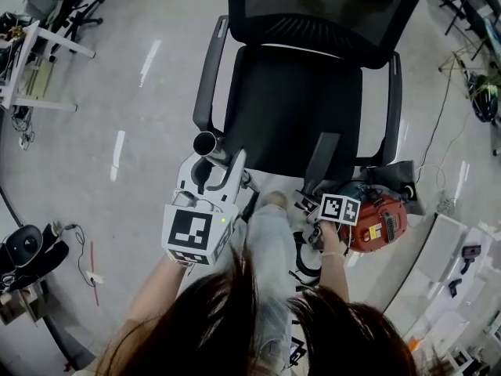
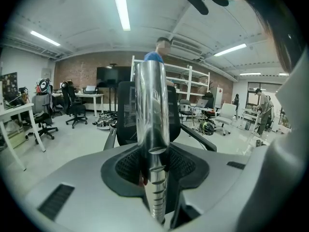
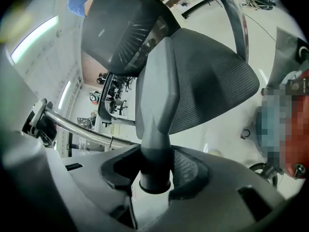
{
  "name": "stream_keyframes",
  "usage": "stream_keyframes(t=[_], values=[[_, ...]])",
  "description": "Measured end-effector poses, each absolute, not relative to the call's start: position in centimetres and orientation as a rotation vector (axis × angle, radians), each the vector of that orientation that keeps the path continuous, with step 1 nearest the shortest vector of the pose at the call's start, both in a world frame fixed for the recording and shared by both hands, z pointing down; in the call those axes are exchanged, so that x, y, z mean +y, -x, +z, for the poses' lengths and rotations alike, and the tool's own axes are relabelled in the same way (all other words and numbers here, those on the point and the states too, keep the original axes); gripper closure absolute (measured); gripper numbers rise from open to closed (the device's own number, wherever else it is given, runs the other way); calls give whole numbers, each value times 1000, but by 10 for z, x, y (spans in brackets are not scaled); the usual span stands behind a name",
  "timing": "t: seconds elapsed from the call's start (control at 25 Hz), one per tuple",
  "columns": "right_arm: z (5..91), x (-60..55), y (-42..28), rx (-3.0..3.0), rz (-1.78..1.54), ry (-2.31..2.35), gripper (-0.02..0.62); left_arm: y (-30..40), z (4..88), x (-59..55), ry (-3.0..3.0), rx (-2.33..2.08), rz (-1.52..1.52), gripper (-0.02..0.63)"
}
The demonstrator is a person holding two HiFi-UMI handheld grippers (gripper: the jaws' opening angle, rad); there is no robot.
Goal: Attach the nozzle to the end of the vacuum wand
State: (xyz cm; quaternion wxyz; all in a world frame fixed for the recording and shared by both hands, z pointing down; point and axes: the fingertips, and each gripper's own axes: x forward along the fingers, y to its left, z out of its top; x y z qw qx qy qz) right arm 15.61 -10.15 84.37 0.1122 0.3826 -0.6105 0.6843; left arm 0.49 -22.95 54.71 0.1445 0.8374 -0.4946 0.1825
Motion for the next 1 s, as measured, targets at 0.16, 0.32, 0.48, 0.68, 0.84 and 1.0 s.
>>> stream_keyframes(t=[0.16,0.32,0.48,0.68,0.84,1.0], values=[[825,-96,-149,-1796,2005,-1139,413,-3,543,-225,-2422,-1405,543,462],[805,-91,-146,-1807,1999,-1164,413,-3,539,-220,-2421,-1402,559,462],[783,-88,-141,-1826,1990,-1193,413,-3,536,-212,-2432,-1381,573,462],[758,-85,-129,-1846,1994,-1230,413,2,530,-201,-2441,-1363,593,462],[742,-81,-120,-1859,1987,-1261,413,5,526,-194,-2453,-1347,591,462],[726,-75,-110,-1878,1981,-1290,413,10,523,-192,-2462,-1338,579,462]])
